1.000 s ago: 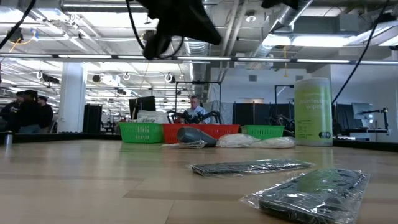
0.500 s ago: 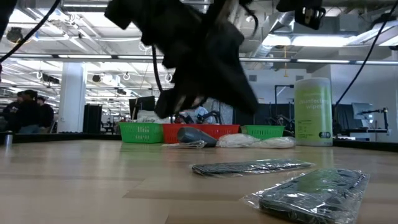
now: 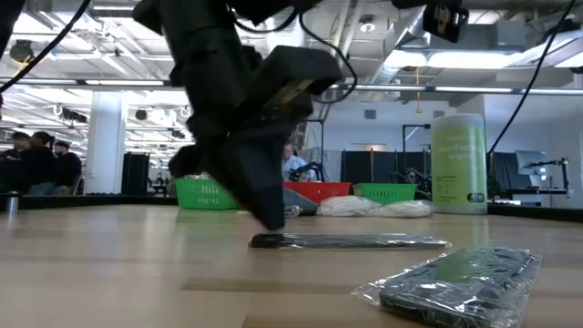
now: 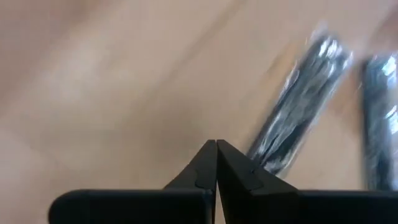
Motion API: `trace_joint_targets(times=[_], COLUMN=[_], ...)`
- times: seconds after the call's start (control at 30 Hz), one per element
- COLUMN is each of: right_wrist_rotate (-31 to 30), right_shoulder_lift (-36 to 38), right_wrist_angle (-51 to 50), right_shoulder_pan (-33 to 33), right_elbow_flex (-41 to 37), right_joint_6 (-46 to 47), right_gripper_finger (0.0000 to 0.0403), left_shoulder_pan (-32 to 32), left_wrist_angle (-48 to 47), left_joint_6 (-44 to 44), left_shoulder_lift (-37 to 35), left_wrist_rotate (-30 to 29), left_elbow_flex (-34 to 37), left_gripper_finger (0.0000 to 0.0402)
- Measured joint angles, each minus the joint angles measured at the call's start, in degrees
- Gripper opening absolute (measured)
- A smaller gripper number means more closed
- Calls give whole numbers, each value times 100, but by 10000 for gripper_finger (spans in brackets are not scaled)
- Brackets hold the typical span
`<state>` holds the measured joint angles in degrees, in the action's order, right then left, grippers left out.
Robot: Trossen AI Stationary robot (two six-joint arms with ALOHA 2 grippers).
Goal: Pick & Place Travel size toiletries
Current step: Put the comb into the right red basket
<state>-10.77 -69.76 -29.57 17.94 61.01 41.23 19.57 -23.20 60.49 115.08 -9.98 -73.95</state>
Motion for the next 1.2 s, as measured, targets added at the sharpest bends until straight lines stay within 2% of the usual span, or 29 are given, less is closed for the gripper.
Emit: trace_joint_targets(times=[0.1, 0.37, 0.57, 0.8, 1.2], right_wrist_rotate=[-31, 150, 275, 326, 386], right_shoulder_lift=[-94, -617, -1280, -1991, -2149], right_wrist_angle=[75, -173, -244, 563, 897], right_shoulder_pan=[-66, 9, 421, 851, 748], right_elbow_flex=[6, 11, 0, 9, -24], right_joint_6=[27, -105, -347, -715, -1184], right_gripper_finger=[0, 0, 0, 0, 0], left_shoulder_pan=[-56, -74, 60, 131, 188], left_wrist_angle=[17, 153, 290, 410, 610], left_joint_6=[2, -502, -490, -327, -165], left_shoulder_lift=[-249, -629, -382, -128, 266], left_wrist_rotate=[-318, -215, 15, 249, 676], left_elbow_flex=[-14, -13, -9, -1, -8], left_gripper_finger=[0, 0, 0, 0, 0])
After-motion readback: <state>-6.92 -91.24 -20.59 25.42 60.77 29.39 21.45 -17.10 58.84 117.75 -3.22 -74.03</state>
